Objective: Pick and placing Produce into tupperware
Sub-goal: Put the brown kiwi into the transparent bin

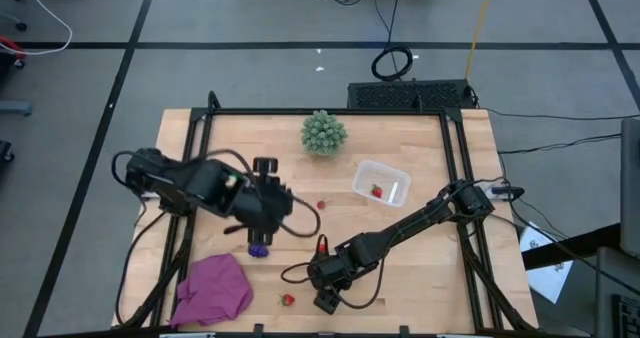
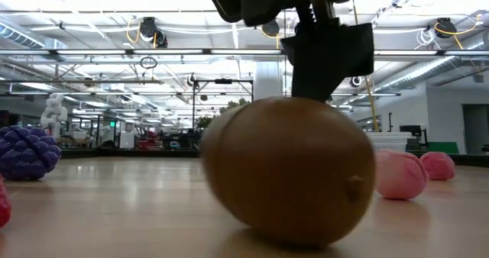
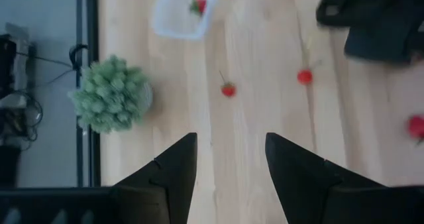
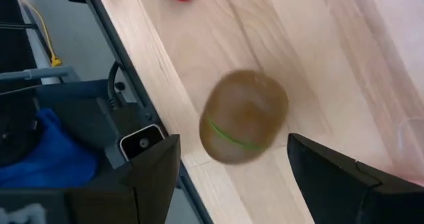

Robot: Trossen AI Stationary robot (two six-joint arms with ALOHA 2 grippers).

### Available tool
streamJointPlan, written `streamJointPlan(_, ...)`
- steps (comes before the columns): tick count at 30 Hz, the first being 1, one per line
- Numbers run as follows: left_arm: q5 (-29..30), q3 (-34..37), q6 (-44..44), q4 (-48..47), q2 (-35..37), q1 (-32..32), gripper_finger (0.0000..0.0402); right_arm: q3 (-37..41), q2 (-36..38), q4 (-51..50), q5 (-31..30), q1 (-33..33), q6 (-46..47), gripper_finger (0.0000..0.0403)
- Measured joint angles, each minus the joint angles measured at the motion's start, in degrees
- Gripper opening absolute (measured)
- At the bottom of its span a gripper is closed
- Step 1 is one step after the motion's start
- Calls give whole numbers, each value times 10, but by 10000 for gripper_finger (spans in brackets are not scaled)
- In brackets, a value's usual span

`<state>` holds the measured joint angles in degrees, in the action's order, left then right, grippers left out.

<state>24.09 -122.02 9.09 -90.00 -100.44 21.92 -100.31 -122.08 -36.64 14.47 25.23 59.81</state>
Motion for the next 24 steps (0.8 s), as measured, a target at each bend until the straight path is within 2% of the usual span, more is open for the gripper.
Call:
streamJointPlan(5,2,72,1,0,0,5,184,0,0,1,-12,0,-1,270)
streamJointPlan(9,4,104,14,-1,0,-2,184,11,0,18,-12,0,3,270)
streamJointPlan(16,4,111,21,0,0,-8,184,60,-1,61,-10,-1,20,270)
streamJointPlan(24,4,111,22,0,0,-8,184,74,-1,103,-9,-3,21,270)
